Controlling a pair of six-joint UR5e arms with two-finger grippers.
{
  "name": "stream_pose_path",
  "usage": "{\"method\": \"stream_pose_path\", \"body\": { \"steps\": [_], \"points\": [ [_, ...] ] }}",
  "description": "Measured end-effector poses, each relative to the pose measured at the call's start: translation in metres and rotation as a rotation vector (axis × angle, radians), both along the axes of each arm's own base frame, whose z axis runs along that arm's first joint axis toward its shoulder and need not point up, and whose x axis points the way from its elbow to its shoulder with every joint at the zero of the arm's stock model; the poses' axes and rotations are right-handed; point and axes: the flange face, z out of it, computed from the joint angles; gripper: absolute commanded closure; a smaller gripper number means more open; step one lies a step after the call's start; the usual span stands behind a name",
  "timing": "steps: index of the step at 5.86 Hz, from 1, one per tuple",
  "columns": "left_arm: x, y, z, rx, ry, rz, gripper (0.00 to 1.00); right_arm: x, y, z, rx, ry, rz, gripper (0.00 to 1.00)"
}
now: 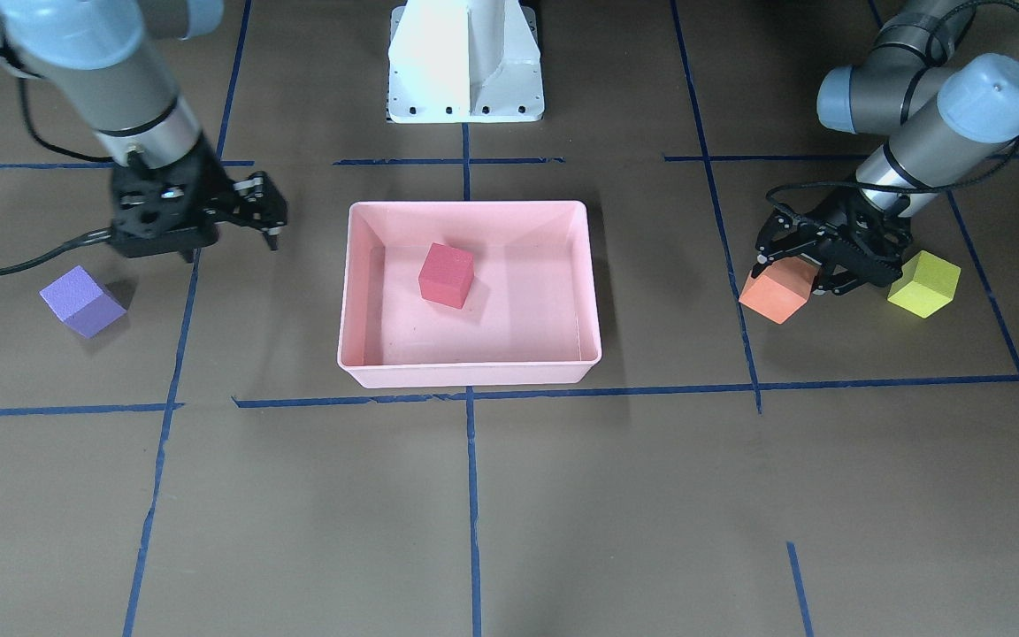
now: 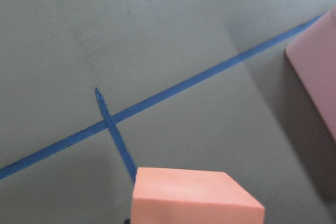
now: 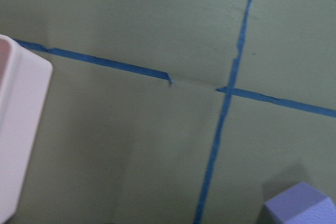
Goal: Place blocks into pink bin with both arms
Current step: 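Place the orange cube in the bin while the right gripper reaches the purple cube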
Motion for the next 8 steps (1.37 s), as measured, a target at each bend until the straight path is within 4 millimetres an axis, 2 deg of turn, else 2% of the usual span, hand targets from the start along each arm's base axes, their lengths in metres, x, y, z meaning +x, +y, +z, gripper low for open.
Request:
{"method": "stream_pose_path", "body": {
  "steps": [1, 2, 3, 4, 5, 6, 7, 8],
  "points": [
    [0.009, -0.002, -0.048, -0.032, -0.020, -0.034, 0.51, 0.045, -0.003, 0.037, 0.035, 0.020, -0.055, 0.00],
    [0.037, 0.008, -0.096, -0.078, -0.030, -0.060, 0.51, 0.085, -0.003, 0.072, 0.084, 0.039, -0.124, 0.00],
    [0.077, 0.026, -0.135, -0.119, -0.035, -0.081, 0.50, 0.109, -0.002, 0.097, 0.129, 0.057, -0.194, 0.00],
    [0.115, 0.046, -0.168, -0.153, -0.038, -0.099, 0.00, 0.120, -0.001, 0.115, 0.163, 0.069, -0.253, 0.00],
    [0.144, 0.064, -0.188, -0.167, -0.046, -0.116, 0.00, 0.122, -0.002, 0.126, 0.188, 0.072, -0.285, 0.00],
    [0.162, 0.079, -0.196, -0.157, -0.056, -0.130, 0.00, 0.121, -0.005, 0.142, 0.223, 0.063, -0.295, 0.00],
    [0.170, 0.086, -0.199, -0.146, -0.060, -0.138, 0.00, 0.114, -0.004, 0.157, 0.244, 0.045, -0.289, 0.00],
    [0.172, 0.089, -0.201, -0.142, -0.060, -0.141, 0.00, 0.093, 0.000, 0.160, 0.240, 0.019, -0.274, 0.00]
  ]
}}
